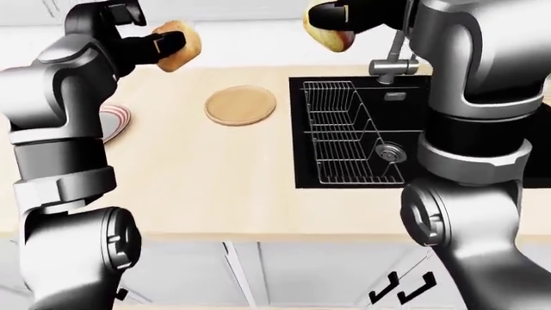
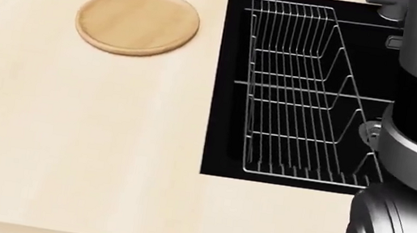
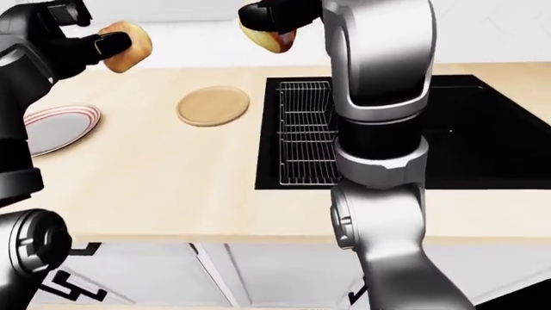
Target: Place all breads on the cutting board.
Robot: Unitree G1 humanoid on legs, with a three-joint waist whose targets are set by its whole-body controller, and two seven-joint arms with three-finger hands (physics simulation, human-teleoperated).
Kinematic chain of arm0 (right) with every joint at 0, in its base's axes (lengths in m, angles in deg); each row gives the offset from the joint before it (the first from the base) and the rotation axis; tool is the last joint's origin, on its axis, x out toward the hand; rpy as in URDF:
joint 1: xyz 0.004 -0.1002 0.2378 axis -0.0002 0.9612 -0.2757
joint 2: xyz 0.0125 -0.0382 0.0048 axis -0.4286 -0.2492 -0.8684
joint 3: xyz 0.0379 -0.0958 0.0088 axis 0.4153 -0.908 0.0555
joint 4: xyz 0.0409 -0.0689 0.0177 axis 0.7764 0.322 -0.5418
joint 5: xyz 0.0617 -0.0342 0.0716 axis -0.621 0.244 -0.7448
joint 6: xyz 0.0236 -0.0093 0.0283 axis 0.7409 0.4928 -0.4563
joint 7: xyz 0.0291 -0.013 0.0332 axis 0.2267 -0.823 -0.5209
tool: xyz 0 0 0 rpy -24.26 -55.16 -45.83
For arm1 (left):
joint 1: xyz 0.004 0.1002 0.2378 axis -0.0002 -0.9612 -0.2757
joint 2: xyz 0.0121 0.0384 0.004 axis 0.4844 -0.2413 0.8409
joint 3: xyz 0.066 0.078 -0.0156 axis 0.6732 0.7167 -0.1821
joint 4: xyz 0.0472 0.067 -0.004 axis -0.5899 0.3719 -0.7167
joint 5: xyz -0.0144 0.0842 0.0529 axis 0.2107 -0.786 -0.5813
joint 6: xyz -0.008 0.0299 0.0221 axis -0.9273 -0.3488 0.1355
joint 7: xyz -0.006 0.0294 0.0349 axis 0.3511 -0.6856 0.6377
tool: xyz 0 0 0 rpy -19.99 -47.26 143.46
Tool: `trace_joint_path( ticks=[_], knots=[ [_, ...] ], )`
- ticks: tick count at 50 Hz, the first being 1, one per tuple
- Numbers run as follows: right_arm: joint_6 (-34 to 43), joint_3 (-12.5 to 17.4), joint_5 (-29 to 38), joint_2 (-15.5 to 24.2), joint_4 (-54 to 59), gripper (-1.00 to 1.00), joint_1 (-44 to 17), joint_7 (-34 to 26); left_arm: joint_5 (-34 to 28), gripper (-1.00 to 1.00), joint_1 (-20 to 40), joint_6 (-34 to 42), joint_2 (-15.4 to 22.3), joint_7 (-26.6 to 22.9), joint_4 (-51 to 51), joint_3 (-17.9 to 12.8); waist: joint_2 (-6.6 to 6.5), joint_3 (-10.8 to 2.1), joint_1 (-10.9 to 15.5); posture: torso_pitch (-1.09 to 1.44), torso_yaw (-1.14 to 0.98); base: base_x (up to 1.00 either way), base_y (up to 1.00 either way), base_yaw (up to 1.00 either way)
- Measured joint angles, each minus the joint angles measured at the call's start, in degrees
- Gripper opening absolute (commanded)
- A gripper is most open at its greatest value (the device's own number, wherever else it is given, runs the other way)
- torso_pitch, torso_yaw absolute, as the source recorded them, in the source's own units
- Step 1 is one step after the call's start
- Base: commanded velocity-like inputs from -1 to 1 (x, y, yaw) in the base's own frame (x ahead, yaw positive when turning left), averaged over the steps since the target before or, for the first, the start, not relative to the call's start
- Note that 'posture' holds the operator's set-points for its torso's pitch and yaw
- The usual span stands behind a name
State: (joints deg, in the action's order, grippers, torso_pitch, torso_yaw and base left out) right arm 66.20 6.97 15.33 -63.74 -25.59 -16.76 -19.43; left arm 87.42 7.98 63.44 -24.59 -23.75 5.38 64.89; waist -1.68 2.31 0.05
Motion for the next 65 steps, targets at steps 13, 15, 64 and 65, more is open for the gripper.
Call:
trace_joint_path(
  ticks=[13,15,64,65],
  knots=[
    [-0.63,1.23,1.65,0.75,0.37,-1.0,0.08,0.86,1.31,-1.0,0.41,-0.07,-1.14,-0.78,-0.53,1.28,-0.68,1.01,-0.94,0.0,0.0,0.0,-0.04,-0.53],
    [-0.8,1.51,1.69,0.85,0.0,-1.0,-0.24,0.87,1.36,-1.0,1.07,-0.31,-1.19,-0.76,-1.03,1.38,-3.42,1.63,-0.01,0.0,0.0,0.0,-0.52,0.0],
    [0.75,0.98,1.2,-0.08,-2.24,-1.0,2.0,-0.23,2.31,-1.0,-0.39,0.13,-1.8,-0.49,-0.63,1.53,1.54,0.7,-0.01,0.0,0.0,0.0,-0.62,0.0],
    [0.58,0.86,1.11,-0.18,-2.45,-1.0,2.01,-0.3,2.2,-1.0,-0.3,0.18,-1.58,-0.39,-0.74,1.29,0.88,1.0,0.19,0.0,0.0,0.0,-0.64,0.0]
  ],
)
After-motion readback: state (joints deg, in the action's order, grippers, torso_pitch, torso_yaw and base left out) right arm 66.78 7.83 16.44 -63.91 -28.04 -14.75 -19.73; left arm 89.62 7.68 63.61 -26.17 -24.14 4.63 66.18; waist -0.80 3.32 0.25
